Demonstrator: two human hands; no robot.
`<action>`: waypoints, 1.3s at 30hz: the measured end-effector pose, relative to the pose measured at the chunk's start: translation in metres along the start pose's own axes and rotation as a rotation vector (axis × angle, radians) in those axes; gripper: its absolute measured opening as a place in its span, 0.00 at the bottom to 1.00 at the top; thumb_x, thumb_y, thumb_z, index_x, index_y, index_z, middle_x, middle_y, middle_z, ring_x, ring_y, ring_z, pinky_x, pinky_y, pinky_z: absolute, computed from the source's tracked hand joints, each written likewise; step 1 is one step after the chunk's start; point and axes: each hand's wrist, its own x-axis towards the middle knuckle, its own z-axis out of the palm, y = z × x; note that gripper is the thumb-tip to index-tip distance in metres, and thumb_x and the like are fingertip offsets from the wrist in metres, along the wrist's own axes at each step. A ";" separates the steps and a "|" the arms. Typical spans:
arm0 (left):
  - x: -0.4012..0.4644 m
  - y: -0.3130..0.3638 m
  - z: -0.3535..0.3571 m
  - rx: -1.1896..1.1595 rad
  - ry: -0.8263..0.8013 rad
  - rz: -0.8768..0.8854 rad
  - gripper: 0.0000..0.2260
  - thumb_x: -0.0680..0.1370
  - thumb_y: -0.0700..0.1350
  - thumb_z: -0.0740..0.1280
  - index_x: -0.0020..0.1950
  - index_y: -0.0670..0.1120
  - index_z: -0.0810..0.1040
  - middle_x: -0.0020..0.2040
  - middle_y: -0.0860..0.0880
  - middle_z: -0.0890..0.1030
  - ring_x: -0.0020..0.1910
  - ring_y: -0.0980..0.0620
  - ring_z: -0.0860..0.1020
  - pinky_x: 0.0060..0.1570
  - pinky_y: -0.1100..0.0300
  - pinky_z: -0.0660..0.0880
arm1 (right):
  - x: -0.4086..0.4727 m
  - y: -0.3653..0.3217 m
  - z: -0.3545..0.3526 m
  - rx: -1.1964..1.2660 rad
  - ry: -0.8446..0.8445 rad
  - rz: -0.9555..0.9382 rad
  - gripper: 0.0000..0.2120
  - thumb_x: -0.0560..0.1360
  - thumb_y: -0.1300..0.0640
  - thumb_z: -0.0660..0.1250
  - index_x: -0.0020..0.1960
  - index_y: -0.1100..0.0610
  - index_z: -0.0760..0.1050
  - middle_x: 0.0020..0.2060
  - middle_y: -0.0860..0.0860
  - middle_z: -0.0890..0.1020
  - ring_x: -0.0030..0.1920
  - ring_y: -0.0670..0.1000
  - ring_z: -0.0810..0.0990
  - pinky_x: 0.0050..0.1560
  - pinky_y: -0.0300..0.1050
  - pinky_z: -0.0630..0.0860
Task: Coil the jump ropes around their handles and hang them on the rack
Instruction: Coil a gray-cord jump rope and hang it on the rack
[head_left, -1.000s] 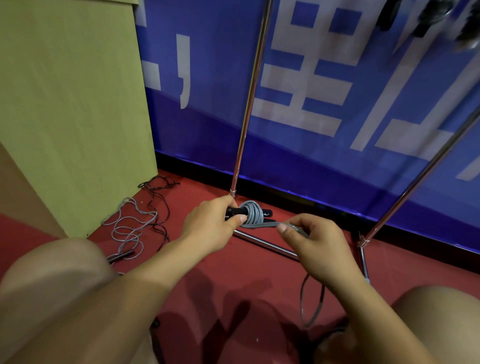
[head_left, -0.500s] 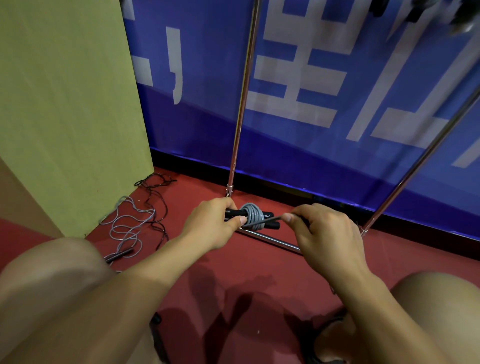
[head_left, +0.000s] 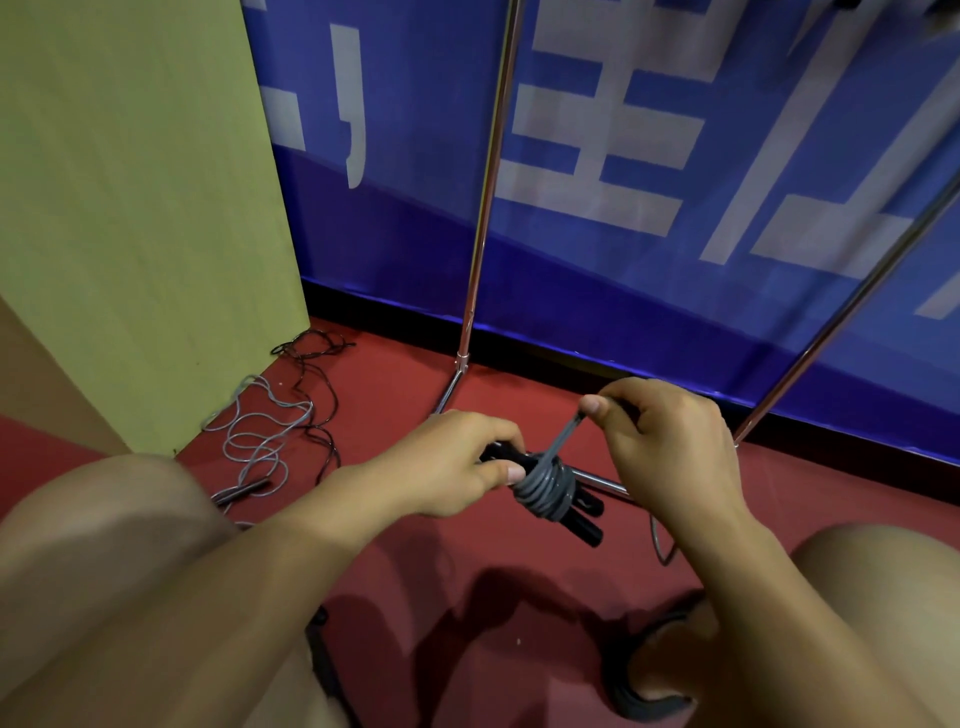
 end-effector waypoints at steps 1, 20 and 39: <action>-0.001 0.001 0.000 -0.022 -0.010 0.015 0.03 0.77 0.50 0.70 0.51 0.55 0.80 0.39 0.56 0.81 0.38 0.60 0.75 0.40 0.63 0.70 | 0.001 0.002 0.001 0.017 -0.012 0.031 0.10 0.76 0.42 0.68 0.45 0.47 0.82 0.31 0.44 0.76 0.38 0.53 0.78 0.37 0.47 0.73; -0.014 0.017 -0.016 -0.729 -0.116 0.223 0.02 0.77 0.41 0.69 0.49 0.46 0.79 0.37 0.52 0.81 0.32 0.57 0.74 0.35 0.65 0.73 | 0.015 0.010 -0.005 0.698 -0.282 0.321 0.05 0.74 0.59 0.73 0.50 0.55 0.79 0.28 0.50 0.75 0.25 0.40 0.71 0.29 0.30 0.69; 0.002 0.011 -0.009 -0.932 0.474 -0.083 0.06 0.83 0.42 0.62 0.47 0.43 0.75 0.32 0.51 0.78 0.26 0.56 0.69 0.31 0.63 0.67 | -0.017 -0.030 0.040 0.555 -0.512 0.044 0.15 0.83 0.55 0.59 0.37 0.51 0.72 0.26 0.47 0.77 0.27 0.44 0.72 0.33 0.44 0.70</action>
